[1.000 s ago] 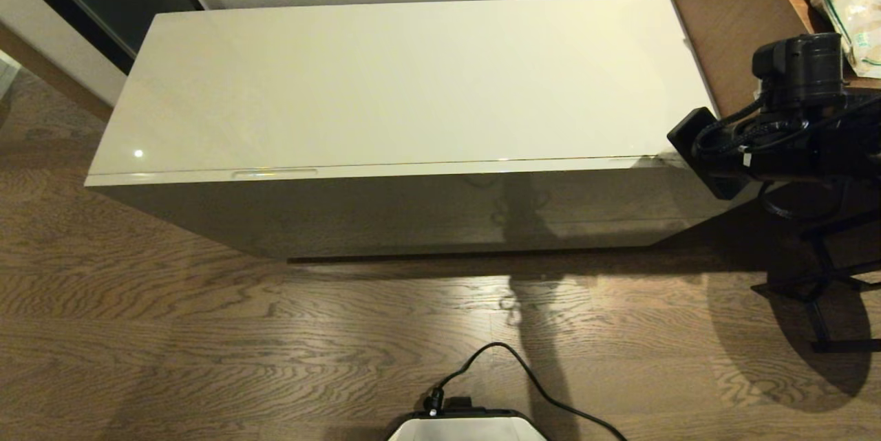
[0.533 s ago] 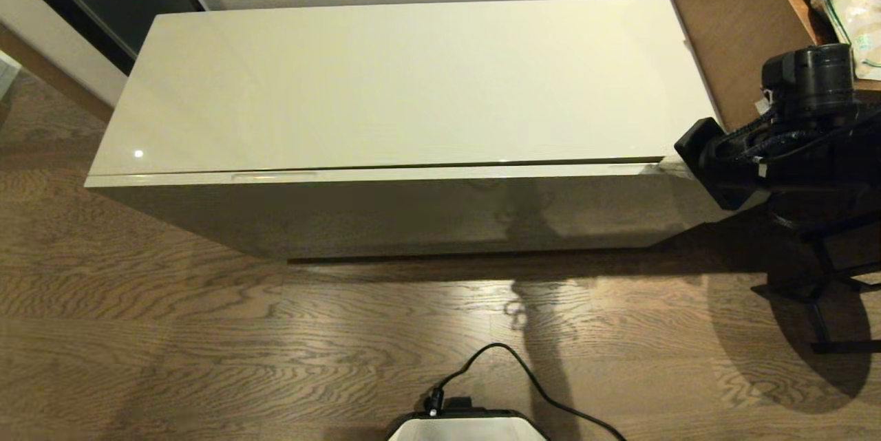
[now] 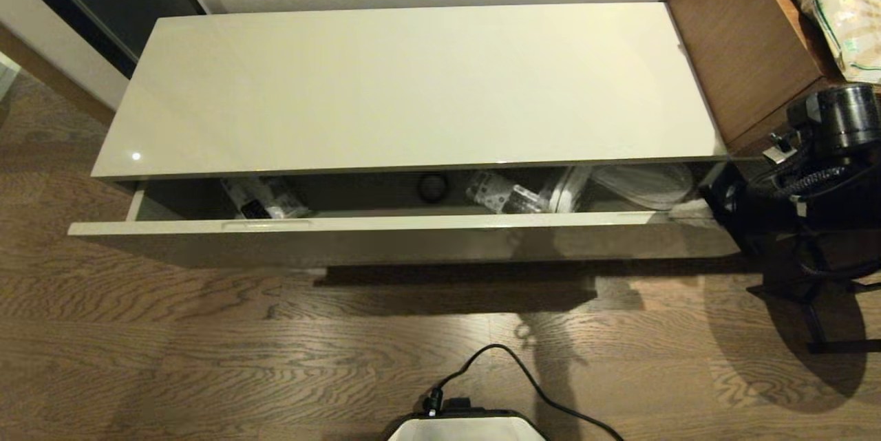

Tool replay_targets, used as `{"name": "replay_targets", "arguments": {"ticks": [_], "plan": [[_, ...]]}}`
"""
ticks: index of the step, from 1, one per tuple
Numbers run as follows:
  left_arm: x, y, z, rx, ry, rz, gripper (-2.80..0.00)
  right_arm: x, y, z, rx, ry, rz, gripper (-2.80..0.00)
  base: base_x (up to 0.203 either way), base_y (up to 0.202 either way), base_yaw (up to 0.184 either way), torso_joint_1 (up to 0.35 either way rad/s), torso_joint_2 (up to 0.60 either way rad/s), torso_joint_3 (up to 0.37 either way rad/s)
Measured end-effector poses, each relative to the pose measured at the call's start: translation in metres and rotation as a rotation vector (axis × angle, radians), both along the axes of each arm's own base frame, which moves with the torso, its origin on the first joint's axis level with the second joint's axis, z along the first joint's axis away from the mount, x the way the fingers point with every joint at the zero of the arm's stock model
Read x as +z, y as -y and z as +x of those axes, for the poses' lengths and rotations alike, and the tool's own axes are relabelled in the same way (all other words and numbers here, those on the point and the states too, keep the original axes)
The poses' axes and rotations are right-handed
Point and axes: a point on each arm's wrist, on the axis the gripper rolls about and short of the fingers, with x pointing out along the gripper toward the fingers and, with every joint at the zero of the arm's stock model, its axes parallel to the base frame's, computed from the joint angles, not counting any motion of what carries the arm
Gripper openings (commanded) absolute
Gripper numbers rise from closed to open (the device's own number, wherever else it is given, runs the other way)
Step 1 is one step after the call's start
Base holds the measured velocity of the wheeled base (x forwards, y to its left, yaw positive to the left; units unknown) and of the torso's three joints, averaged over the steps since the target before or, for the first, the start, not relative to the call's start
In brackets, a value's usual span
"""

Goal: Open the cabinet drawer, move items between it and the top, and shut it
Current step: Open the drawer

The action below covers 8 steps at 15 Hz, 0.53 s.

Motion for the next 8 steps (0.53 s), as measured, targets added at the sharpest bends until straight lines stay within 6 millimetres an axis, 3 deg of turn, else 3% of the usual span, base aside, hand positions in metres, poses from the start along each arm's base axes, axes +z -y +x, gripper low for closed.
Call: {"name": "replay_targets", "arguments": {"ticks": [5, 8], "plan": [[0.000, 0.000, 0.000, 0.000, 0.000, 0.000, -2.80, 0.001, 0.002, -0.051, 0.022, -0.071, -0.025, -2.80, 0.000, 0.000, 0.000, 0.000, 0.00, 0.000], [0.000, 0.000, 0.000, -0.001, 0.000, 0.000, -2.80, 0.013, 0.003, -0.106, 0.029, -0.096, -0.021, -2.80, 0.000, 0.000, 0.000, 0.000, 0.00, 0.000]]}}
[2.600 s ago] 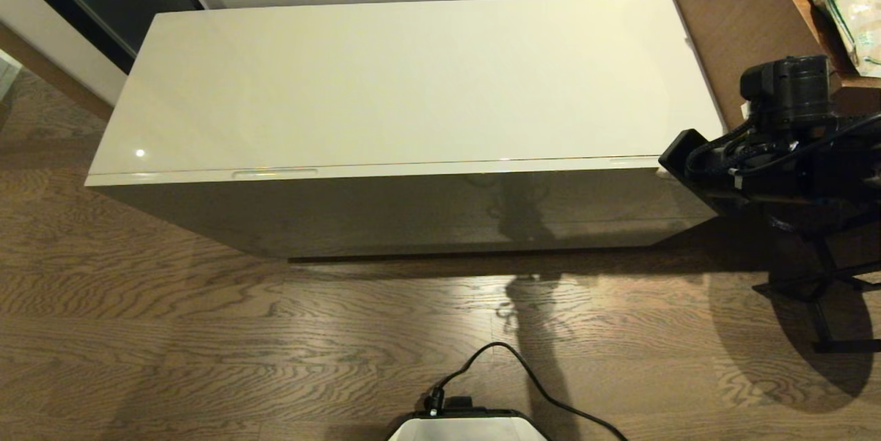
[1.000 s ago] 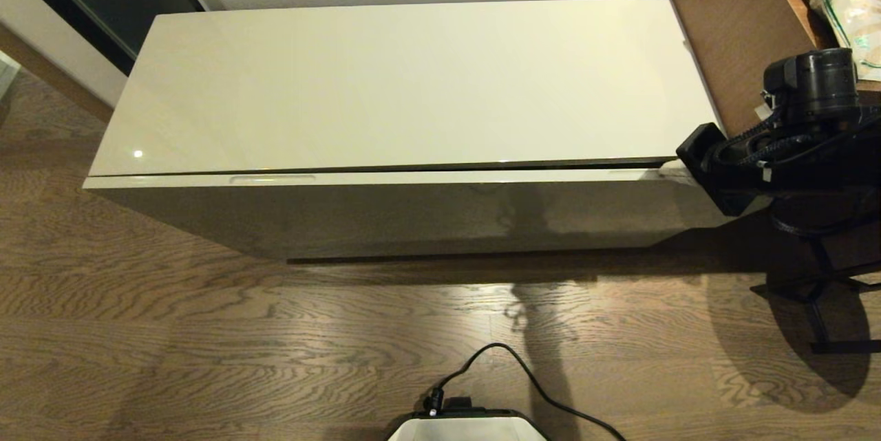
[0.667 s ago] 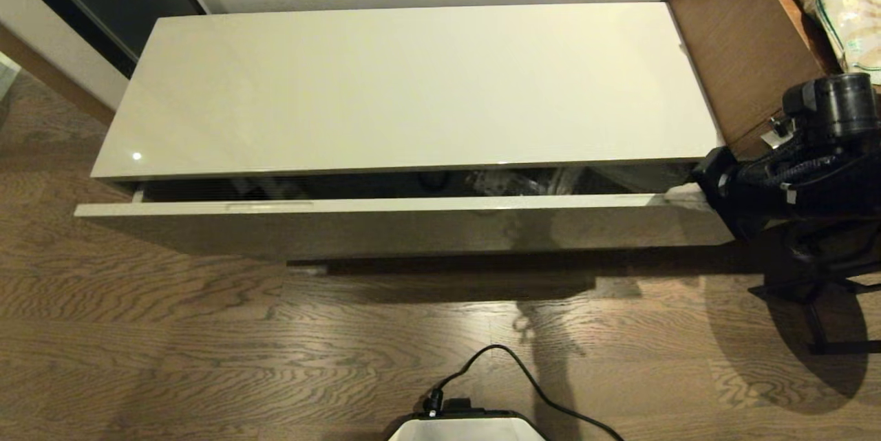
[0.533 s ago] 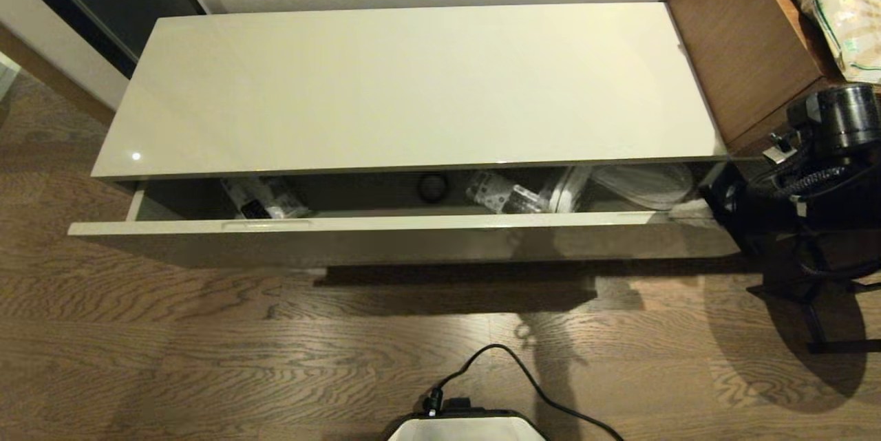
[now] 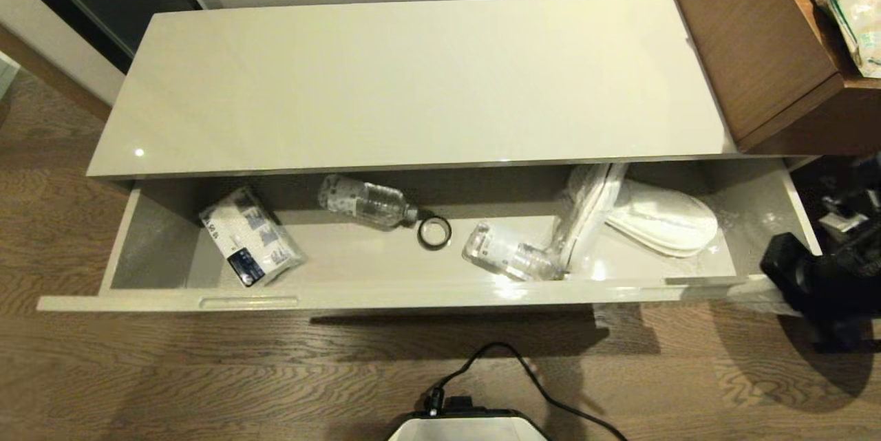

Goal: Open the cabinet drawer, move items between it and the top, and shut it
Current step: Open the drawer

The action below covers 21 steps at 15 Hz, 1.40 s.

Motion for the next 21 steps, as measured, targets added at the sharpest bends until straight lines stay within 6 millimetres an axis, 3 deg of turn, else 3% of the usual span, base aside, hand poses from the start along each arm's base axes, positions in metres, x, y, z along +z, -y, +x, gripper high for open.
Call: {"name": "replay_targets", "arguments": {"ticks": [5, 7, 18, 21], "plan": [[0.000, 0.000, 0.000, 0.000, 0.000, 0.000, -2.80, 0.015, 0.000, -0.106, -0.016, 0.019, 0.041, -2.80, 0.000, 0.000, 0.000, 0.000, 0.00, 0.000], [0.000, 0.000, 0.000, -0.001, 0.000, 0.000, -2.80, 0.018, 0.000, -0.129, -0.026, 0.043, 0.043, -2.80, 0.000, 0.000, 0.000, 0.000, 0.00, 0.000], [0.000, 0.000, 0.000, 0.000, 0.000, -0.001, -2.80, 0.035, 0.001, -0.145, 0.165, 0.243, -0.146, -2.80, 0.000, 0.000, 0.000, 0.000, 0.00, 0.000], [0.000, 0.000, 0.000, 0.001, 0.000, 0.000, -2.80, 0.038, 0.000, -0.135, 0.169, 0.241, -0.148, -2.80, 0.000, 0.000, 0.000, 0.000, 0.00, 0.000]]}}
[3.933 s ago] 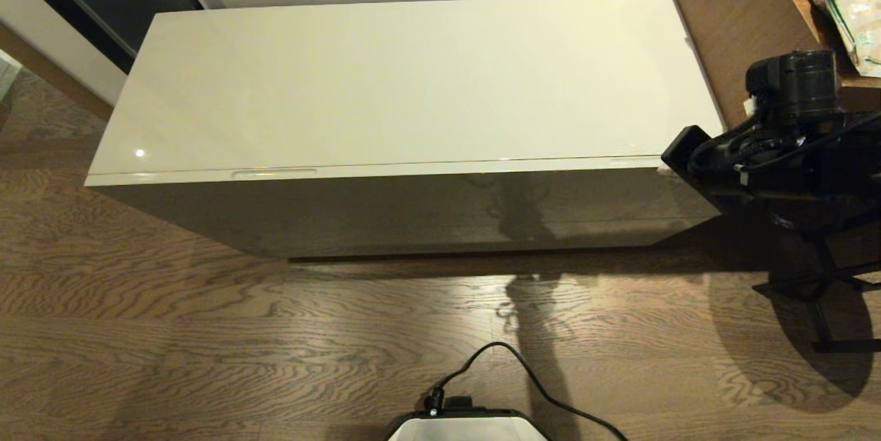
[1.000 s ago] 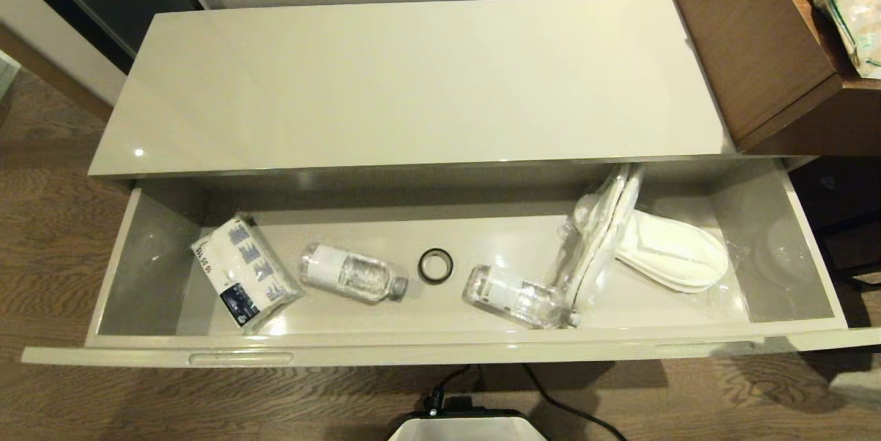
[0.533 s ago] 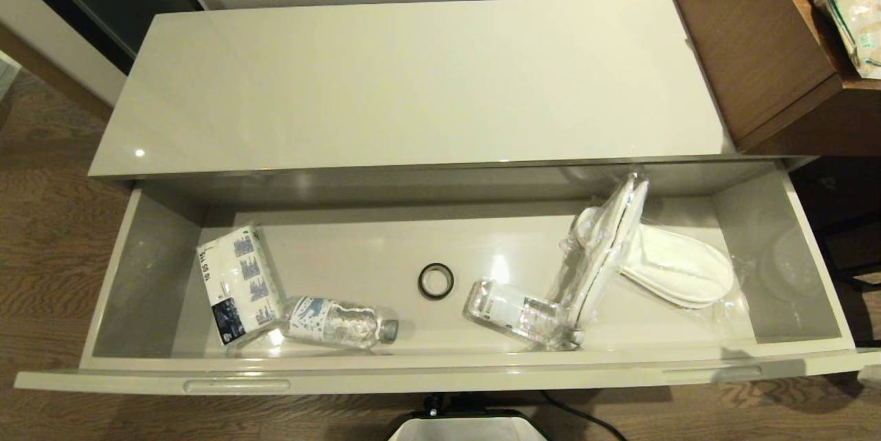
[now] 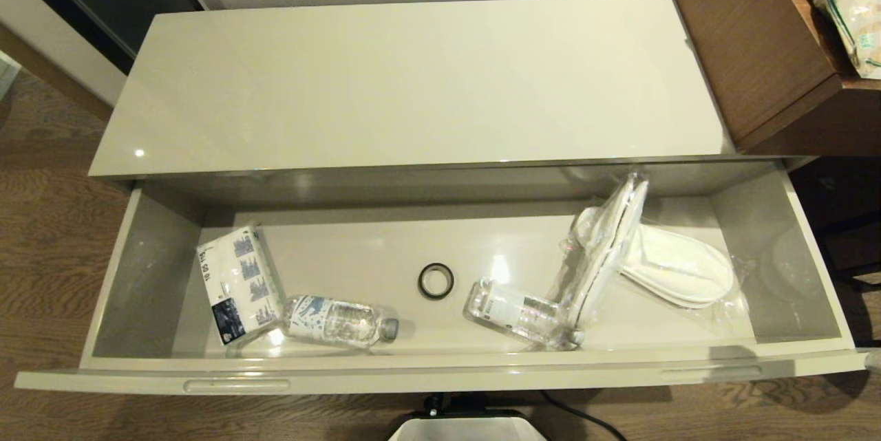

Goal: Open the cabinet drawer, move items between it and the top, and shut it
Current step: Open the drawer, then take out the disposable slippers from the drawer

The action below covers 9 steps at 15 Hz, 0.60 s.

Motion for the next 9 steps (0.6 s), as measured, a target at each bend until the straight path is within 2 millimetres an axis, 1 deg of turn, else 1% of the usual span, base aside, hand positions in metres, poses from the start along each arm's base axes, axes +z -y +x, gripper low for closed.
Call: {"name": "replay_targets", "arguments": {"ticks": [2, 5, 9], "plan": [[0.000, 0.000, 0.000, 0.000, 0.000, 0.000, -2.80, 0.001, 0.000, 0.018, 0.000, 0.003, 0.001, -2.80, 0.000, 0.000, 0.000, 0.000, 0.00, 0.000], [0.000, 0.000, 0.000, -0.001, 0.000, 0.000, -2.80, -0.002, 0.000, 0.057, 0.002, -0.022, 0.007, -2.80, 0.000, 0.000, 0.000, 0.000, 0.00, 0.000], [0.000, 0.000, 0.000, 0.000, 0.000, 0.000, -2.80, -0.007, -0.001, 0.128, -0.013, -0.014, 0.015, -2.80, 0.000, 0.000, 0.000, 0.000, 0.00, 0.000]]}}
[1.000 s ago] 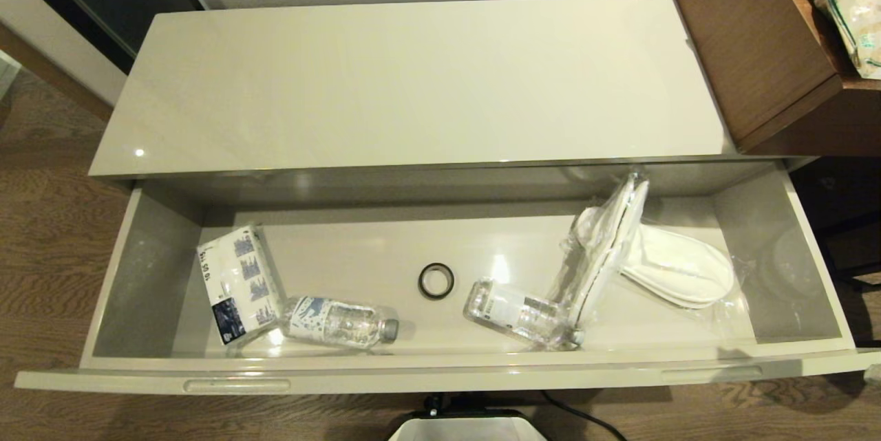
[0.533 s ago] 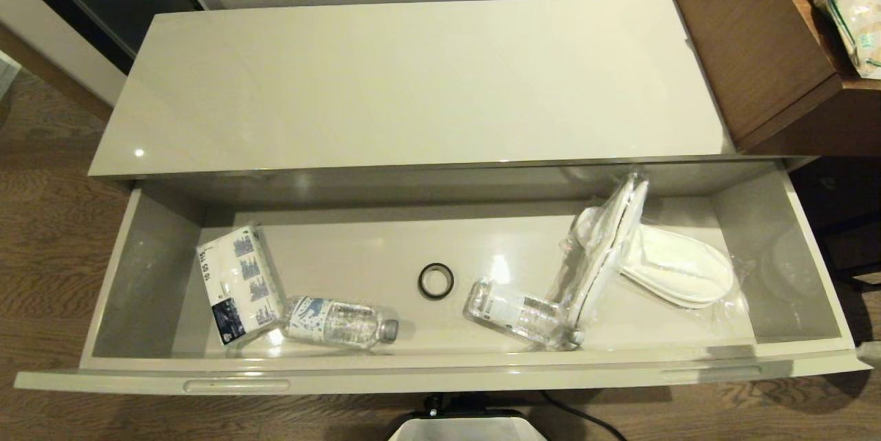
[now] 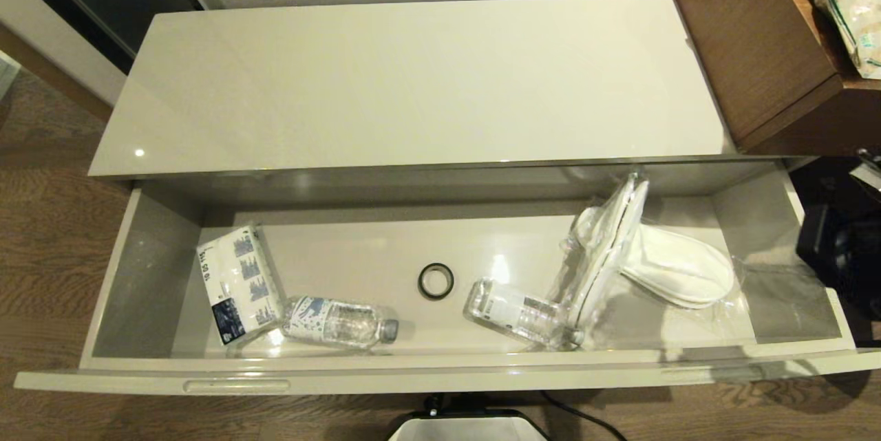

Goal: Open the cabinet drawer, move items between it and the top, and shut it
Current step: Take out the disposable slippers from the drawer

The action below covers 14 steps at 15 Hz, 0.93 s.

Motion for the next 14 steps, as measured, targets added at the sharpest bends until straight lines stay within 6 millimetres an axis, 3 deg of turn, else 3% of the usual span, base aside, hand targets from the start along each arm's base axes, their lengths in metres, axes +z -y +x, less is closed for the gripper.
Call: {"name": "replay_targets", "arguments": {"ticks": [2, 3, 7, 14], "plan": [[0.000, 0.000, 0.000, 0.000, 0.000, 0.000, -2.80, -0.002, -0.001, 0.037, -0.006, -0.004, 0.007, -2.80, 0.000, 0.000, 0.000, 0.000, 0.00, 0.000], [0.000, 0.000, 0.000, 0.000, 0.000, 0.000, -2.80, -0.006, -0.002, 0.053, -0.004, -0.009, 0.011, 0.00, 0.000, 0.000, 0.000, 0.000, 0.00, 0.000], [0.000, 0.000, 0.000, 0.000, 0.000, 0.000, -2.80, -0.023, -0.015, 0.111, 0.017, 0.061, 0.007, 0.00, 0.000, 0.000, 0.000, 0.000, 0.00, 0.000], [0.000, 0.000, 0.000, -0.001, 0.000, 0.000, -2.80, -0.027, -0.034, 0.135, -0.010, 0.127, -0.056, 0.00, 0.000, 0.000, 0.000, 0.000, 0.00, 0.000]]}}
